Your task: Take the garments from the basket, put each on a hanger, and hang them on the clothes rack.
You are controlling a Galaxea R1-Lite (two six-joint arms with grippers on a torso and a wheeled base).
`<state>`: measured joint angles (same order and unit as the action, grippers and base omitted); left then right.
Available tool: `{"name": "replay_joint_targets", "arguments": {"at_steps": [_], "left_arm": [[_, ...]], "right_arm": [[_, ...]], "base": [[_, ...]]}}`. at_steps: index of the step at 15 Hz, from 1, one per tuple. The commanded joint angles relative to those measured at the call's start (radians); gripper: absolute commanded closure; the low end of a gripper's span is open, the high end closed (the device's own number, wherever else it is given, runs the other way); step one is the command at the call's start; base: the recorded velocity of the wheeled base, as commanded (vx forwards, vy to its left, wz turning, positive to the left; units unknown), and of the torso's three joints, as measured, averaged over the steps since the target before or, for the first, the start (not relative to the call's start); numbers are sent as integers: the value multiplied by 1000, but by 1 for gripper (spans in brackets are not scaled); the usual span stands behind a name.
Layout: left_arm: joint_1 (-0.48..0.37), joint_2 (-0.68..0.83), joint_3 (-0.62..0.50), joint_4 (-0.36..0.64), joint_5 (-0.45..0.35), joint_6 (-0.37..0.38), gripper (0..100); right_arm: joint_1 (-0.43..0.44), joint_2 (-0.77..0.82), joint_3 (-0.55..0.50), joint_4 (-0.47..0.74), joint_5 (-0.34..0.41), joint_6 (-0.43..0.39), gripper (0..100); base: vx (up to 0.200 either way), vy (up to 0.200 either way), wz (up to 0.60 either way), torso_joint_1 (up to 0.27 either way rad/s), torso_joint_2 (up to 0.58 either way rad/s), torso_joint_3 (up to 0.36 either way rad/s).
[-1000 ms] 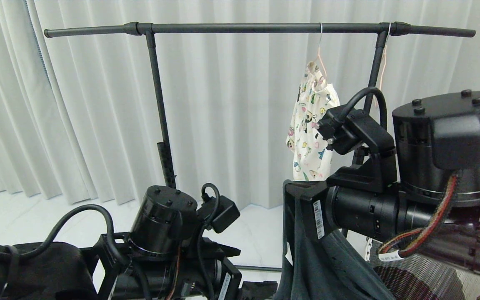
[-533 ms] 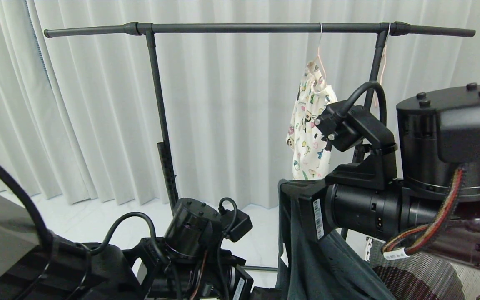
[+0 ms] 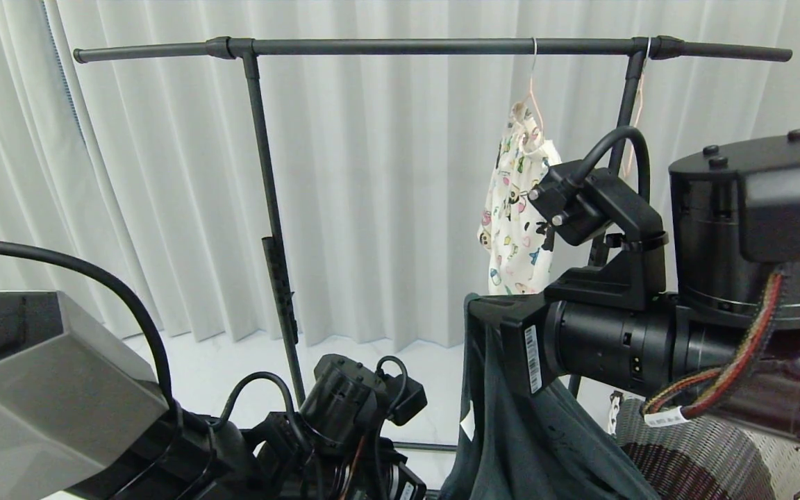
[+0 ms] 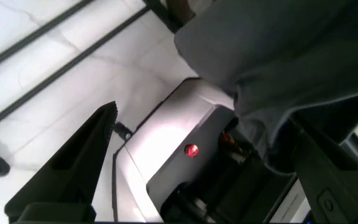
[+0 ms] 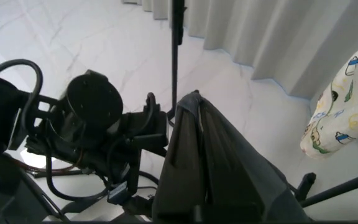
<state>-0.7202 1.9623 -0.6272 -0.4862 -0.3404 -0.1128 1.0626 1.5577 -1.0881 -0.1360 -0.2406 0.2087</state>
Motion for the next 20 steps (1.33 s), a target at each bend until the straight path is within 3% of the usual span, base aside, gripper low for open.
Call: {"name": "replay_joint_targets", "arguments": {"at_steps": [1,2,4,5,7,9,10,12,14,15,17,20], "left_arm": [[1,-2,8,0,11,-1,0],[1,-7,8,0,27,-1,100],[-4,-43,27,0,245,-11,100],[-4,-83,37,0,301,-51,100],[5,-229,31,1,342,-133,100],[65,-404,-17,46,357,-110,100],[110,-485,-89,150,359,-84,100],[170,-591,-336,411,359,-71,100],[191,-592,-598,566,359,-58,100],[202,-585,-717,646,359,-27,100],[223,-586,-847,750,373,76,100],[216,-606,-882,755,449,252,100]], "right_arm": [[-4,-5,4,-1,0,0,100],[-10,-5,4,-1,0,0,100],[-72,-13,10,-1,-11,-2,100],[-101,-19,10,-1,-11,-3,100],[-161,-34,11,-2,-12,-9,100],[-200,-47,7,-31,-12,-26,100],[-210,-51,5,-74,-11,-51,100],[-219,-50,-7,-177,0,-89,100],[-217,-44,-52,-267,40,-97,100],[-219,-44,-88,-272,60,-97,100],[-248,-53,-158,-255,66,-124,100],[-309,-136,-176,-163,70,-226,100]], "base": [[0,0,0,0,0,0],[0,0,0,0,0,0],[0,0,0,0,0,0],[0,0,0,0,0,0],[0,0,0,0,0,0],[0,0,0,0,0,0],[0,0,0,0,0,0],[0,0,0,0,0,0],[0,0,0,0,0,0],[0,0,0,0,0,0],[0,0,0,0,0,0],[0,0,0,0,0,0]]}}
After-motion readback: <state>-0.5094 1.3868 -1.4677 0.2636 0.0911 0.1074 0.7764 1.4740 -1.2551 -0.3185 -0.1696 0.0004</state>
